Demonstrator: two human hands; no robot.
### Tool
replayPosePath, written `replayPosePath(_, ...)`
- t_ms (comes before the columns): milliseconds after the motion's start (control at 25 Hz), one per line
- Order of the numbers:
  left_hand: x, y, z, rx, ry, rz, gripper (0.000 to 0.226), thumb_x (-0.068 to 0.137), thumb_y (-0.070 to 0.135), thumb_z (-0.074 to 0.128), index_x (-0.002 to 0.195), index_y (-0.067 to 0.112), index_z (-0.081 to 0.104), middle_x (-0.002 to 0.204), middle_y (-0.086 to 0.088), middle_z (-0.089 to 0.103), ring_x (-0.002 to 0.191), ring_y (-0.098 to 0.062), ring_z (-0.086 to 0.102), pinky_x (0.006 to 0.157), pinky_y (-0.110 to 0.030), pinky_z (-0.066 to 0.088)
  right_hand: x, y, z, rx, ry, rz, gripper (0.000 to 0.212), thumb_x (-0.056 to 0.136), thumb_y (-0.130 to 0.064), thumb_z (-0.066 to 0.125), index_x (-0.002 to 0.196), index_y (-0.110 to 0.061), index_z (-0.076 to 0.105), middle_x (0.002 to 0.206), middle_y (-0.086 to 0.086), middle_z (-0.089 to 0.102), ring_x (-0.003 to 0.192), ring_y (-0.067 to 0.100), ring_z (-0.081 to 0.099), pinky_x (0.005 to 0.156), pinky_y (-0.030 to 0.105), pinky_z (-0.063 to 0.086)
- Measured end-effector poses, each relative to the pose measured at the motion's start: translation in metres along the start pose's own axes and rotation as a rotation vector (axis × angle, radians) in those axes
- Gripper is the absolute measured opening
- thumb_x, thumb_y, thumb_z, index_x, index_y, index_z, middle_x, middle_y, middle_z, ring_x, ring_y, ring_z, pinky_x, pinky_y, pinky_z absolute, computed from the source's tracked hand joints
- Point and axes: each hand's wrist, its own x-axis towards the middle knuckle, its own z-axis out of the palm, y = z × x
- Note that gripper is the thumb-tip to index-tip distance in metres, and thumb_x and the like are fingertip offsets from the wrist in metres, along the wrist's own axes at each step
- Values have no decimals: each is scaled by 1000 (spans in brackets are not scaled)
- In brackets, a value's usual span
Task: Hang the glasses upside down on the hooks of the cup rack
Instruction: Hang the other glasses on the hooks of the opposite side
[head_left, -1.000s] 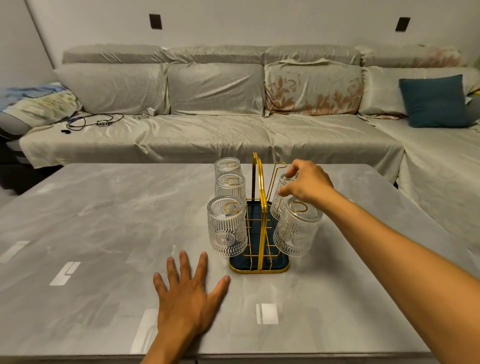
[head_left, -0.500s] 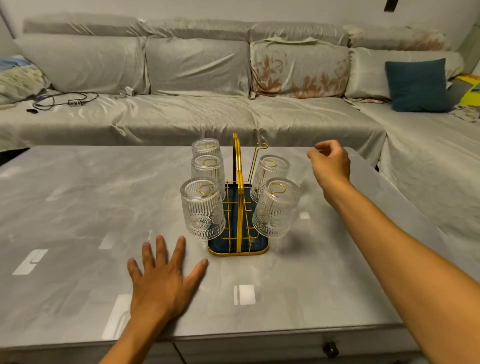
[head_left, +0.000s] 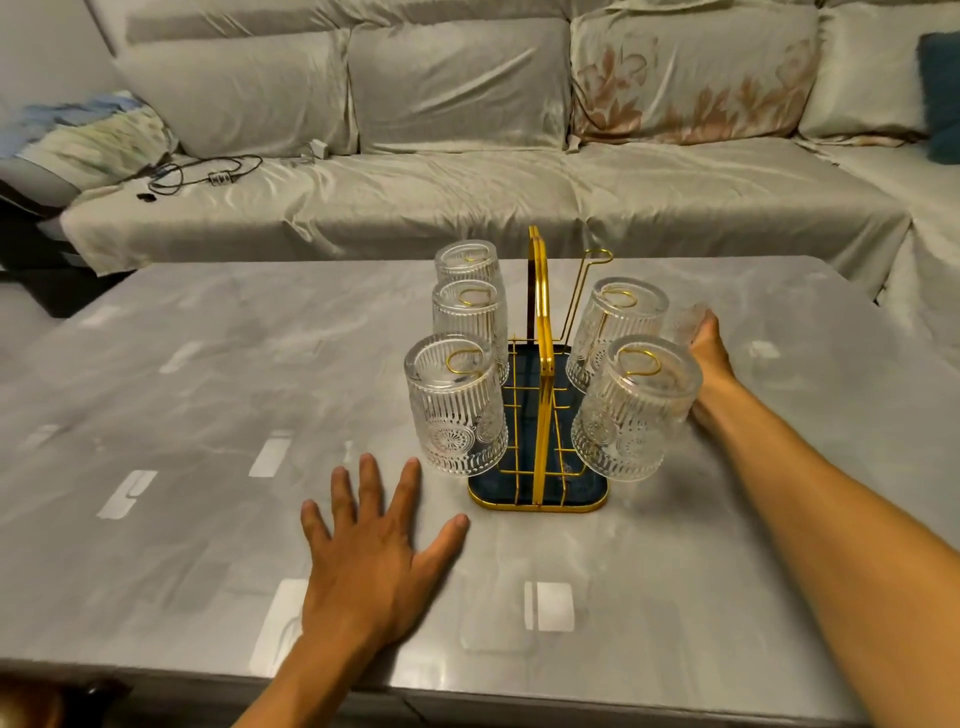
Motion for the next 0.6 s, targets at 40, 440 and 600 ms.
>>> replayPosePath(40, 1, -1, 0, -2, -1, -6, 92, 68, 91, -6, 148, 46, -12, 161, -4, -20, 146, -29, -22, 114, -56, -15, 2, 1, 4, 11, 13, 13, 96, 61, -53, 43, 146, -14, 22, 146, 18, 38, 128, 38, 42, 105, 52, 35)
replayPosePath(440, 2, -2, 3, -15, 12, -4, 94, 68, 91, -4, 150, 45, -5, 164, -6, -9, 148, -32, -15, 114, -58, -10, -49, -96, -45, -66, 459, -394, 69, 56, -45, 77, 112, -25, 42, 105, -1, 53, 88, 15, 55, 69, 30, 49)
replayPosePath(600, 0, 0, 0, -22, 4, -3, 96, 67, 90, -5, 151, 43, -2, 164, -7, -6, 148, -33, -13, 114, -59, -8, -69, -175, -56, -141, 413, -547, 71, 52, -53, 79, 109, -29, 44, 113, -2, 54, 98, 15, 57, 79, 36, 54)
